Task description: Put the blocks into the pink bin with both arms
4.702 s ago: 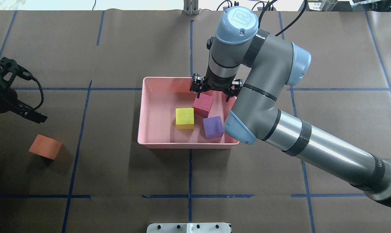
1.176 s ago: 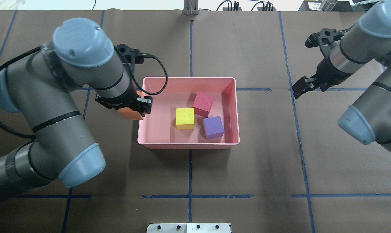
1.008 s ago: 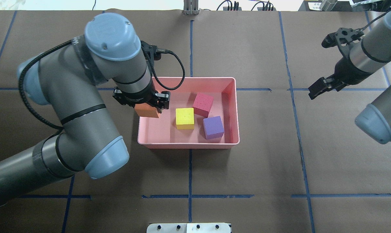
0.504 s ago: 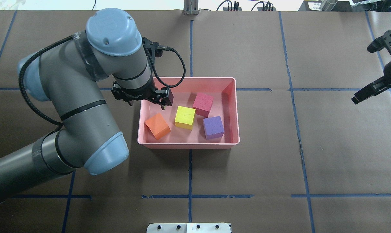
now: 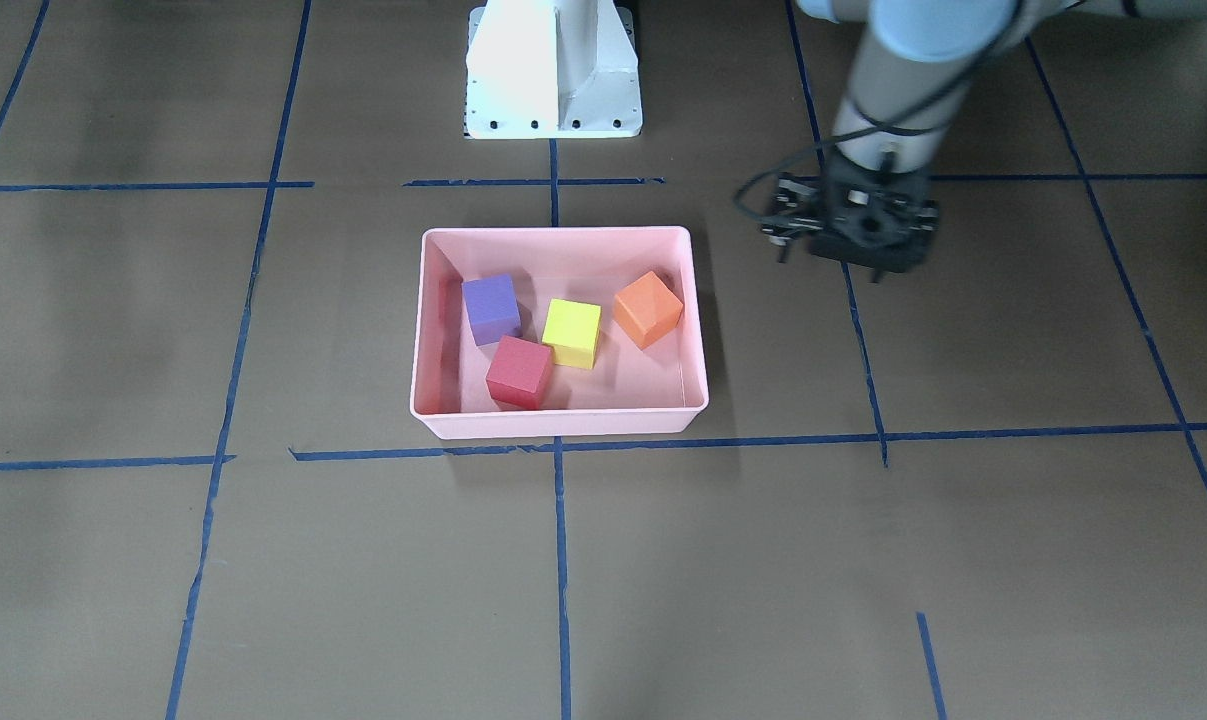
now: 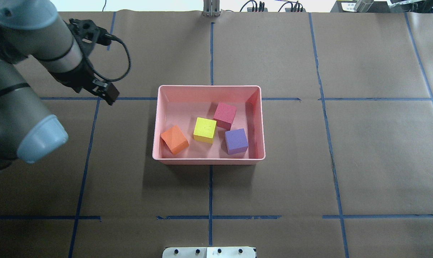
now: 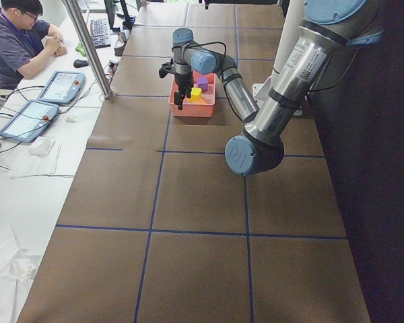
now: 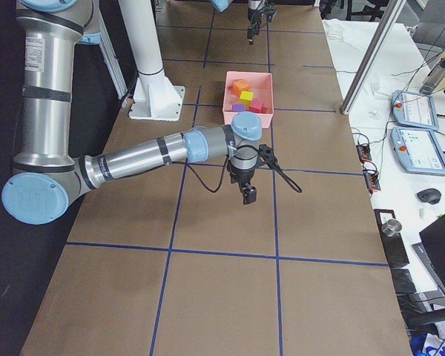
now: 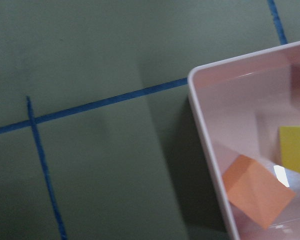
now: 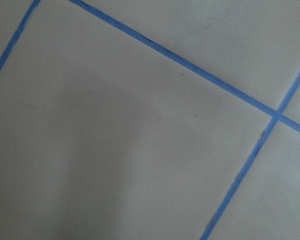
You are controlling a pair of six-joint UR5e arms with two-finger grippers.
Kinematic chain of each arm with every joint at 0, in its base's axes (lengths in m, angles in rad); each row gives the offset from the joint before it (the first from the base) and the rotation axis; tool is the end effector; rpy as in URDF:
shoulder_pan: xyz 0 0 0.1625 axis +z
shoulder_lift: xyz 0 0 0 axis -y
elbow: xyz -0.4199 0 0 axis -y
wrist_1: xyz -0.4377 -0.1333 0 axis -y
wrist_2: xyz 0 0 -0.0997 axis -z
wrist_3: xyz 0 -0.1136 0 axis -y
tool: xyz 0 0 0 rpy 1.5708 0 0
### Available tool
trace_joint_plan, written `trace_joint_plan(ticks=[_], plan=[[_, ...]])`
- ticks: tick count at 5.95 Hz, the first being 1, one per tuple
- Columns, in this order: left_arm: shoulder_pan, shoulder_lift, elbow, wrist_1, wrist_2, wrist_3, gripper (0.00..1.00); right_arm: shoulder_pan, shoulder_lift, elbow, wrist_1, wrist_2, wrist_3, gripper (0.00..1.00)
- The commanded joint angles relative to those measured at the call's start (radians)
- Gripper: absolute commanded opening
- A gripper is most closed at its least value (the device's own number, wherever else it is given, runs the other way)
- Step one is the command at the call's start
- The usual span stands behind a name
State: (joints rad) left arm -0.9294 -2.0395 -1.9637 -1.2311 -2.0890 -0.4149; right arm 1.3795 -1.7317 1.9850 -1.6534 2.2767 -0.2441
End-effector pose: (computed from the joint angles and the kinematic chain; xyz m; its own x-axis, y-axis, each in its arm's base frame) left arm 0.3035 -0.5351 0.2408 0.7109 0.3767 -0.5939 -0.2536 0.9249 0.2832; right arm -0.0307 -0.4722 0.5355 0.6594 -0.4792 0.5793 0.3573 0.8777 0.3193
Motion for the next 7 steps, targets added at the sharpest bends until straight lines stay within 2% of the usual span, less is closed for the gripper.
trace_joint_plan(ticks=[1,2,3,4,5,6,7], plan=[[-0.255,0.155,0.050,-0.011,-0.089,0.355,1.00,0.132,-0.118,-0.009,-0.002,-0.003,-0.096,1.00],[-0.408,0.197,0.143,-0.014,-0.135,0.516,1.00,0.182,-0.132,-0.043,0.000,0.000,-0.093,1.00],[-0.508,0.231,0.220,-0.015,-0.135,0.542,1.00,0.185,-0.131,-0.063,0.001,0.004,-0.084,1.00],[-0.572,0.292,0.256,-0.036,-0.143,0.562,1.00,0.185,-0.129,-0.080,0.001,0.039,-0.078,1.00],[-0.604,0.389,0.250,-0.116,-0.187,0.611,1.00,0.185,-0.125,-0.087,0.001,0.050,-0.078,1.00],[-0.617,0.483,0.237,-0.139,-0.228,0.614,1.00,0.185,-0.121,-0.087,0.003,0.052,-0.070,1.00],[-0.620,0.546,0.224,-0.178,-0.230,0.610,1.00,0.185,-0.121,-0.087,0.004,0.055,-0.052,1.00]])
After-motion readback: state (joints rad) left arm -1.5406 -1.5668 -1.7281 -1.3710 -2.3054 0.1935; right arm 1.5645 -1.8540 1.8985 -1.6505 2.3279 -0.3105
